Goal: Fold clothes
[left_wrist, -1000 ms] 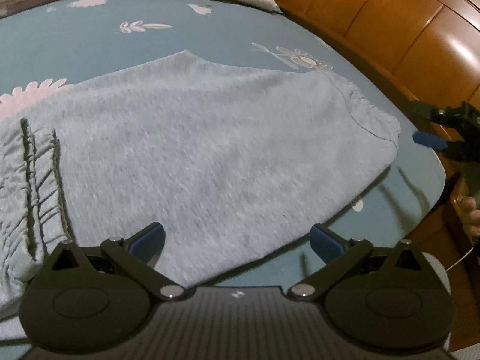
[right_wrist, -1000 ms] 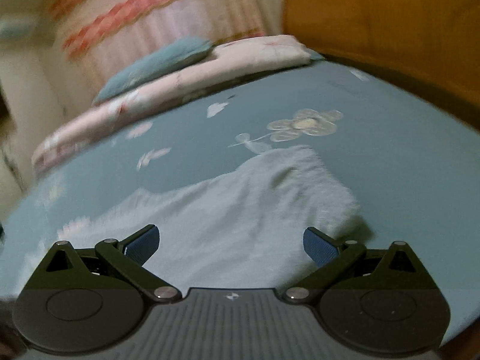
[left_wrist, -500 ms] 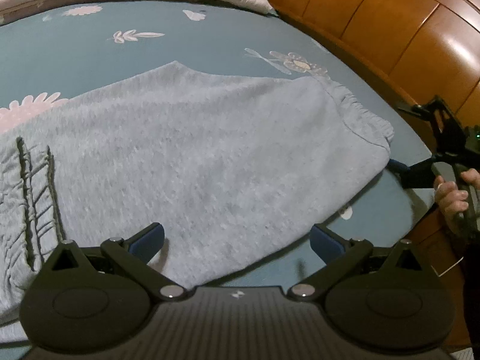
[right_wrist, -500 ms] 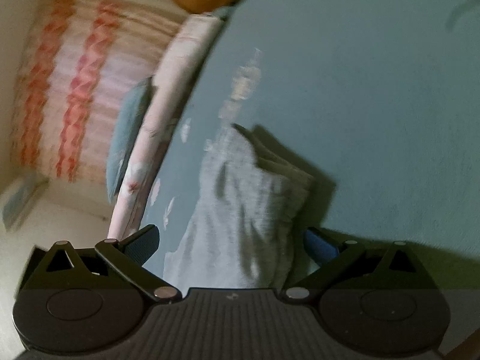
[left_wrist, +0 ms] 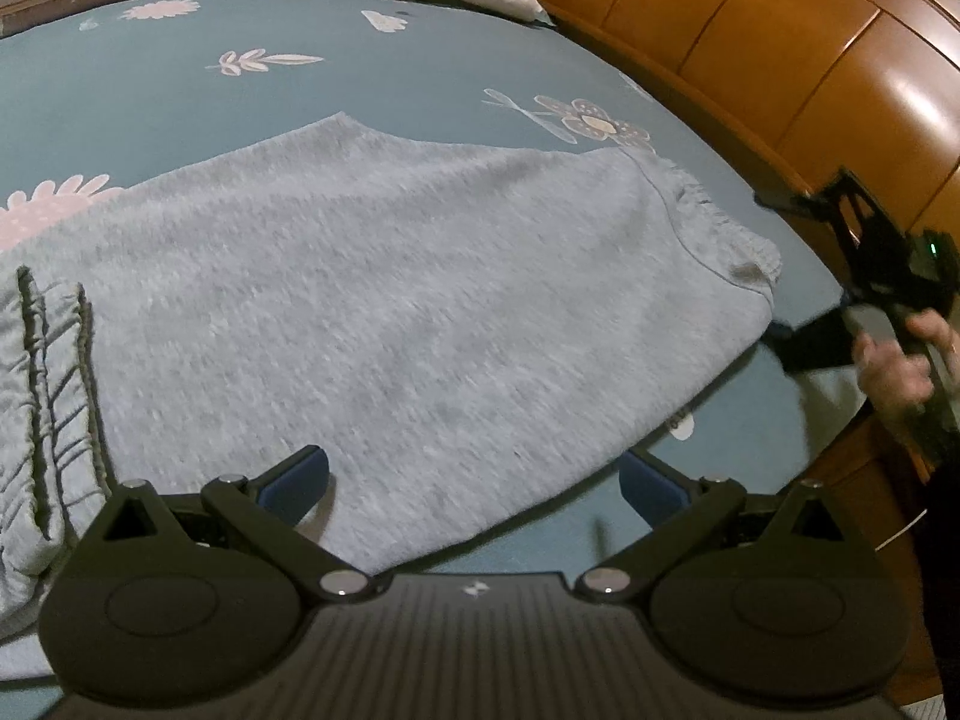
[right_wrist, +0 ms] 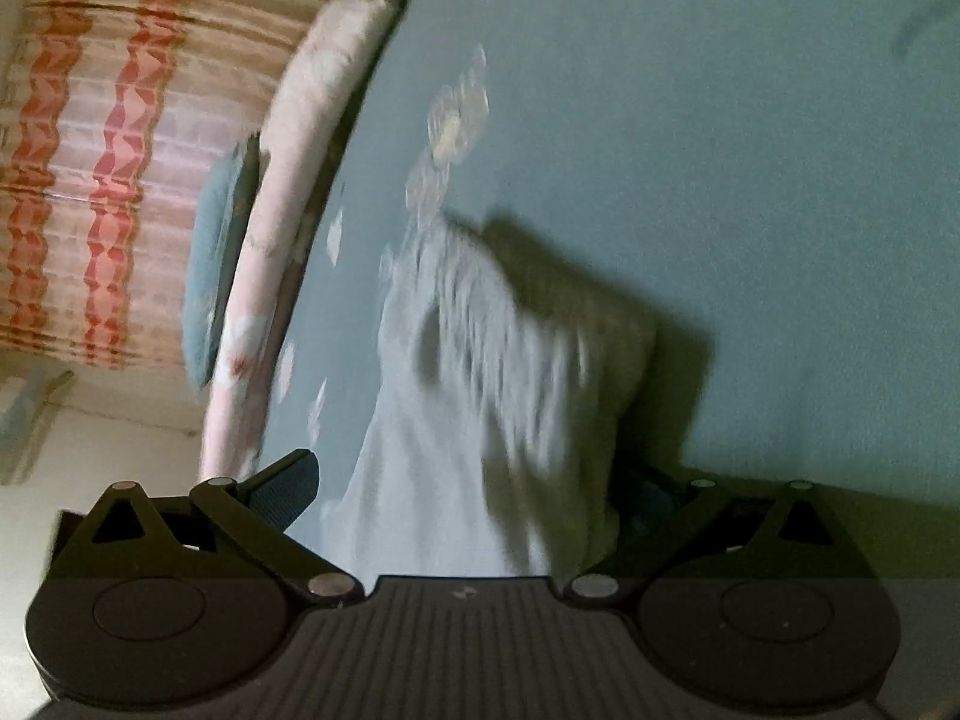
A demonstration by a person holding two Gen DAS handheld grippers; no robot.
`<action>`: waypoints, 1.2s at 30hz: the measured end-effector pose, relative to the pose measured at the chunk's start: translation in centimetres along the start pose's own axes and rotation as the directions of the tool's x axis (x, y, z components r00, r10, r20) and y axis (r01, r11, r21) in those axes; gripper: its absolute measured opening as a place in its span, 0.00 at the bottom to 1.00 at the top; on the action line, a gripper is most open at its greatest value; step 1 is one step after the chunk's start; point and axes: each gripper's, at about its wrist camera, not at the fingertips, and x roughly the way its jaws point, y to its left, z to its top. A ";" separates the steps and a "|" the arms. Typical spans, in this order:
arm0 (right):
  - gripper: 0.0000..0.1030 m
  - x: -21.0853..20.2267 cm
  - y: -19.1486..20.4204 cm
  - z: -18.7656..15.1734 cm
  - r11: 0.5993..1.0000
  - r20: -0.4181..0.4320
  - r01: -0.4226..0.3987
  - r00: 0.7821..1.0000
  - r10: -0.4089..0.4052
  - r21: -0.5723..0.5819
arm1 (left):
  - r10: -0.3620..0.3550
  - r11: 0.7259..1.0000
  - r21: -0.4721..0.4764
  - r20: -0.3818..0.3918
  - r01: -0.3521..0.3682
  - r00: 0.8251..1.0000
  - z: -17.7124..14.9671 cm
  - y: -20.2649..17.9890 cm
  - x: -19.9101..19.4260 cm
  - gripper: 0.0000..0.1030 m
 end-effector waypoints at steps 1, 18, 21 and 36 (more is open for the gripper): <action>1.00 -0.1 -0.1 0.0 1.000 0.001 -0.012 1.000 0.012 0.002 | 0.001 1.000 0.003 0.002 -0.001 1.000 0.1 -0.1 0.0 0.99; 1.00 -4.6 -0.8 0.3 0.999 0.053 -0.042 0.998 0.043 -0.018 | -0.032 0.693 0.717 0.135 -0.075 0.990 3.5 -17.4 6.4 0.99; 1.00 -6.4 -1.0 0.8 0.998 0.066 -0.053 0.996 0.055 -0.034 | -0.043 0.621 0.779 0.139 -0.083 0.989 3.2 -20.4 9.2 0.99; 1.00 -9.5 -2.7 2.1 0.993 0.085 -0.110 0.990 0.114 -0.048 | 0.118 0.268 0.867 0.403 -0.420 0.908 0.1 -23.9 14.6 0.99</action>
